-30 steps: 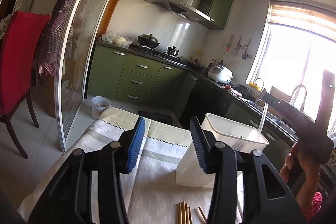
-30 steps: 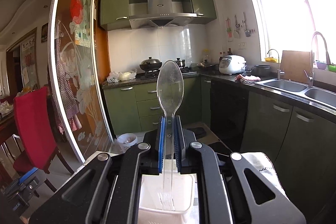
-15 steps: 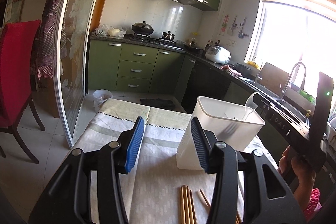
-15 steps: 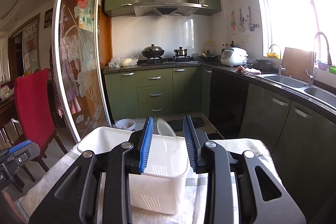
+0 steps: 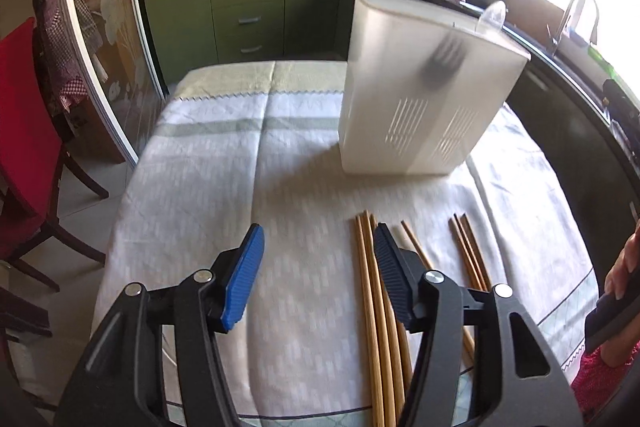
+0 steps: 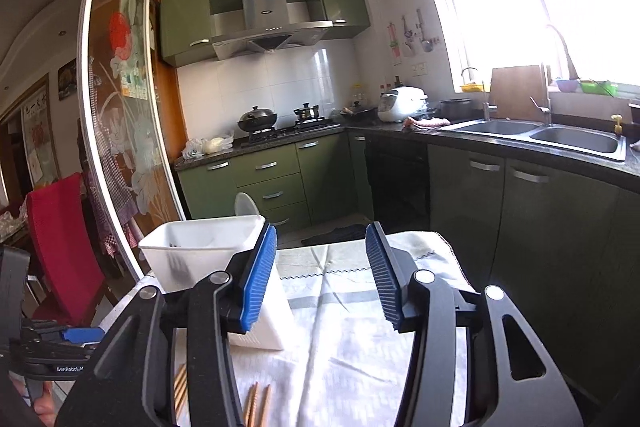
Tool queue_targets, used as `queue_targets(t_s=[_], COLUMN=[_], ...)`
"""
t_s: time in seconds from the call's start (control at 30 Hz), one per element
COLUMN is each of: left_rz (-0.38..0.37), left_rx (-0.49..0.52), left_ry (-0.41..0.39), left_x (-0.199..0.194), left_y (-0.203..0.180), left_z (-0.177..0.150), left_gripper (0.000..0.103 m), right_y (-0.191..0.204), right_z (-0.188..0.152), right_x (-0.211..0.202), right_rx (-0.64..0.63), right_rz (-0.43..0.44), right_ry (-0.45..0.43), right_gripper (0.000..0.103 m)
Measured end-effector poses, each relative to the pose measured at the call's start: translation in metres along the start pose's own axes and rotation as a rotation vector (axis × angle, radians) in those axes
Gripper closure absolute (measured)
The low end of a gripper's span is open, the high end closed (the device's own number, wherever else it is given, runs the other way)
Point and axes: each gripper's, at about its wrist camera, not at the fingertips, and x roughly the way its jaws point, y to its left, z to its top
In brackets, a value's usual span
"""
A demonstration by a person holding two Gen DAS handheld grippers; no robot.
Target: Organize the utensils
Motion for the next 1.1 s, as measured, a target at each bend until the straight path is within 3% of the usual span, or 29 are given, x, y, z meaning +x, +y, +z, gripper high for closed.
queue_targets(t_s=[0.13, 0.2, 0.27, 0.4, 0.6, 0.83, 1.1], left_rz=[0.04, 0.051, 0.061, 0.091, 0.106, 0.068, 0.148], left_rx=[0.052, 0.054, 0.054, 0.065, 0.058, 0.033, 0.107], left_ry=[0.088, 0.129, 0.158, 0.184, 0.228, 0.237, 0.219], left_x=[0.017, 0.024, 0.028, 0.034, 0.047, 0.048, 0.049], left_y=[-0.015, -0.017, -0.017, -0.019, -0.017, -0.017, -0.033], left_z=[-0.009, -0.011, -0.013, -0.016, -0.02, -0.02, -0.022], left_gripper=[0.061, 0.074, 0.078, 0.079, 0.087, 0.088, 0.088], right_y=[-0.033, -0.043, -0.046, -0.047, -0.043, -0.042, -0.041], right_z=[-0.009, -0.011, -0.009, -0.009, -0.006, -0.008, -0.009], right_x=[0.004, 0.004, 0.005, 0.005, 0.009, 0.013, 0.016], right_rx=[0.108, 0.135, 0.135, 0.132, 0.141, 0.142, 0.144], right_rz=[-0.006, -0.003, -0.005, 0.005, 0.013, 0.021, 0.024], right_ry=[0.042, 0.048, 0.042, 0.041, 0.051, 0.072, 0.087], right_gripper=[0.056, 0.056, 0.055, 0.054, 0.053, 0.053, 0.053])
